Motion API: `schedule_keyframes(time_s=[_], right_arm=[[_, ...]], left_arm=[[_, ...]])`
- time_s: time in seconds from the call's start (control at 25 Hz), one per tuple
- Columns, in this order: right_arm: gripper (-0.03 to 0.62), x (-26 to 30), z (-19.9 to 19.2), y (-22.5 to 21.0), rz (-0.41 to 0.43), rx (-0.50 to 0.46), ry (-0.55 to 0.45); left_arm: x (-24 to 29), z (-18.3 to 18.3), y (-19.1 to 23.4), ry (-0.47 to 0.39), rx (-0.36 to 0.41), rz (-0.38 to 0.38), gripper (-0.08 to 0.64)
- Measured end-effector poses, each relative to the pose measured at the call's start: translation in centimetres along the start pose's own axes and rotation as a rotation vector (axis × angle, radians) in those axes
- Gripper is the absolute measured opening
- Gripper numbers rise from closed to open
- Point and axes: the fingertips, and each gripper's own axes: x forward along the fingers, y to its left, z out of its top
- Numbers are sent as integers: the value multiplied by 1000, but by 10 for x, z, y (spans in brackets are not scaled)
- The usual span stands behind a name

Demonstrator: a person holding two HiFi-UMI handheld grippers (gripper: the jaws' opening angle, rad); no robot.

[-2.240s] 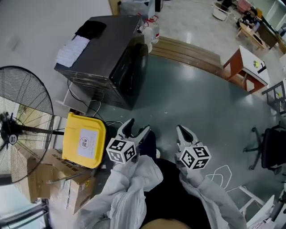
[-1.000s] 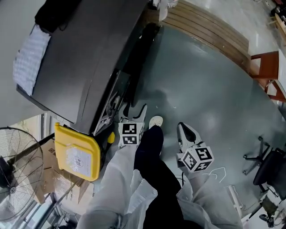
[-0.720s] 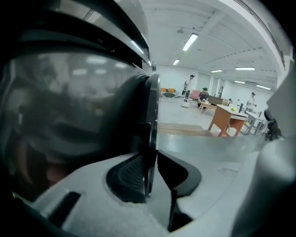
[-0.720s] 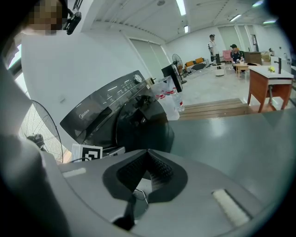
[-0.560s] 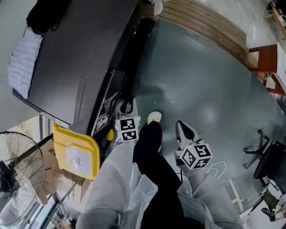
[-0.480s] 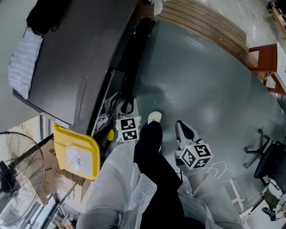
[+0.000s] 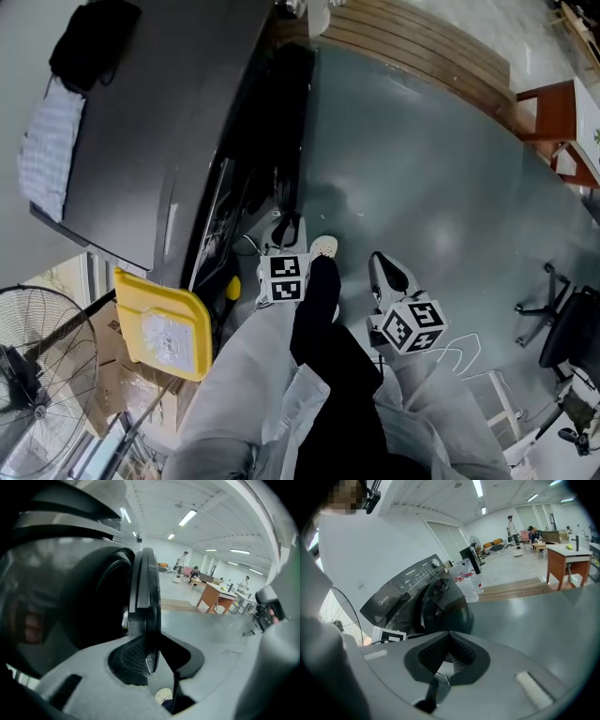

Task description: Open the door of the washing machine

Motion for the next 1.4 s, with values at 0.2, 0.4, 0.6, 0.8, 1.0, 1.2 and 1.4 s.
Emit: schedule_keyframes(time_s=[0.2, 0.4, 0.6, 0.8, 1.0, 1.2, 1.4], right_arm=[[11, -10, 5, -21, -28, 23, -11], [11, -24, 16, -54, -84, 73, -37], [11, -34, 28, -85, -137, 75, -49], [11, -42, 47, -109, -182, 84, -81], [11, -53, 73, -149, -182, 90, -85], [11, -54, 102, -185, -130, 52, -20], [11, -57, 146, -234, -118, -37, 16]], left_arm=[[17, 4, -60, 12, -8, -118, 108], [34, 12, -107, 30, -29, -158, 118], [52, 19, -147, 54, -39, -204, 121], [68, 31, -179, 84, -35, -267, 123], [91, 44, -216, 92, -83, -258, 123], [113, 66, -245, 100, -167, -191, 121], [141, 88, -271, 98, -236, -131, 120]])
